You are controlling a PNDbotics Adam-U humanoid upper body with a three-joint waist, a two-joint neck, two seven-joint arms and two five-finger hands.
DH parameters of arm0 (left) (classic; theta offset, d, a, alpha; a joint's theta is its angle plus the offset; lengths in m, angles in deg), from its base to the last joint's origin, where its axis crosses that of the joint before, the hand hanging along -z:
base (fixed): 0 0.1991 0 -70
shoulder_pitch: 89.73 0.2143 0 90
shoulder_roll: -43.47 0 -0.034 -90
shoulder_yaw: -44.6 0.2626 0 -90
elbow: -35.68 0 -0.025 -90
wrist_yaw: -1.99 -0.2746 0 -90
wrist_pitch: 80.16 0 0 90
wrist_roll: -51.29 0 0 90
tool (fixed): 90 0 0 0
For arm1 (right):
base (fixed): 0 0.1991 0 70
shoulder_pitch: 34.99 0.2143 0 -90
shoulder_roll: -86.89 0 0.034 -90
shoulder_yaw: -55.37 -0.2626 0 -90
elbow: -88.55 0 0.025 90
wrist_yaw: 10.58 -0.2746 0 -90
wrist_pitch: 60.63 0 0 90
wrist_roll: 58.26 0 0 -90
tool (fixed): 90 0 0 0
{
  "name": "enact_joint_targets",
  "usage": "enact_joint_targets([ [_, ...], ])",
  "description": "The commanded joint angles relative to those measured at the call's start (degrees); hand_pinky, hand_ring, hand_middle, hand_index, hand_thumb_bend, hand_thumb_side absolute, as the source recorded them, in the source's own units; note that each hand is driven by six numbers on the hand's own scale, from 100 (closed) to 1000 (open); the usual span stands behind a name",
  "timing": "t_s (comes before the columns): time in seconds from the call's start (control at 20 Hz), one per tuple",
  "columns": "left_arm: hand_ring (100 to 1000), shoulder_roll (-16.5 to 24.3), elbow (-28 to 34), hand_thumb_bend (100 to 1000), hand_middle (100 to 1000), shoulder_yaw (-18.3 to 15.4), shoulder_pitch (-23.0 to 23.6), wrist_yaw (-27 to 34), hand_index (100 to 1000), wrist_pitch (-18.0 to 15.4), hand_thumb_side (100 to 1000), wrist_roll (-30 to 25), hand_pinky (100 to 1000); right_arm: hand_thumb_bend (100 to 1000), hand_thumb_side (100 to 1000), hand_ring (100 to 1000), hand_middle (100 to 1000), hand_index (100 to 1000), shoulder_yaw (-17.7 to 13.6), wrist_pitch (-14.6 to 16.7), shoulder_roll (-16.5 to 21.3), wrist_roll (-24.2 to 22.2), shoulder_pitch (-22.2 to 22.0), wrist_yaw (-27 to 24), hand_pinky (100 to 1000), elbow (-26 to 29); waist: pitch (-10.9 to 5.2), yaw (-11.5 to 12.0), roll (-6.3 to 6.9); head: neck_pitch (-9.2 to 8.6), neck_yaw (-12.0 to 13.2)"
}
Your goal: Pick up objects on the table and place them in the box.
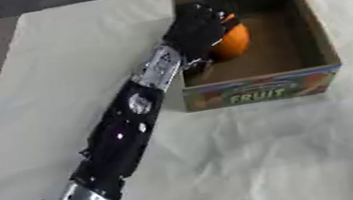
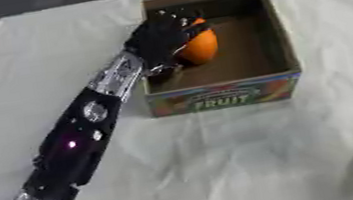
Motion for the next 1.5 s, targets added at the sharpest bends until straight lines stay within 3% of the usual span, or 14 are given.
enact_joint_targets([
  [0.05, 737, -0.3, 2.5, 452, 820, -0.8, -1.0, 2.4, 886, 1.3, 191, 1.6, 621, 100, 999, 924, 688, 835, 0.3, 0.0, 0.2, -0.4, 0.3, -0.5, 963, 1.2, -1.17, -0.1, -0.45, -0.35, 0.1],
  [0.35, 685, 0.0, 8.9, 396, 806, -0.7, -0.6, 12.6, 870, 3.2, 178, 5.4, 563, 100, 998, 924, 688, 835, 0.3, -0.1, 0.3, -0.6, 0.1, -0.4, 964, 1.2, -1.22, 0.1, -0.39, -0.11, -0.1],
  [0.4, 675, 0.2, 10.5, 317, 803, -0.6, -0.5, 14.6, 866, 3.6, 207, 5.3, 552, 100, 999, 925, 688, 835, 0.3, -0.1, 0.3, -0.6, 0.0, -0.4, 964, 1.2, -1.24, 0.2, -0.37, -0.07, -0.2],
  [0.45, 675, 0.4, 12.0, 381, 803, -0.4, -0.4, 16.3, 866, 3.9, 168, 5.0, 552, 100, 999, 925, 688, 835, 0.3, -0.1, 0.3, -0.6, 0.0, -0.4, 964, 1.2, -1.26, 0.3, -0.36, -0.06, -0.2],
  [0.8, 599, 3.0, 26.6, 284, 758, 0.4, 2.1, 27.5, 828, 7.0, 100, 3.5, 491, 100, 998, 924, 688, 835, -0.2, 0.1, 0.7, -0.2, -0.2, -0.3, 962, 1.2, -1.6, 1.6, -0.47, 0.35, -1.3],
  [1.15, 538, 8.2, 42.9, 187, 738, 0.6, 12.4, 44.4, 835, 9.4, 133, 0.1, 429, 100, 998, 921, 688, 834, -1.6, 0.9, 1.6, 1.4, -0.6, 0.1, 960, 1.2, -2.16, 4.4, -0.5, 0.3, -4.2],
  [1.5, 483, 14.8, 56.9, 107, 709, -3.2, 24.7, 66.7, 828, 15.4, 218, -4.7, 354, 100, 998, 921, 688, 833, -2.5, 1.5, 2.0, 2.5, -1.0, 0.5, 958, 1.2, -2.35, 7.1, -0.93, 0.15, -7.0],
])
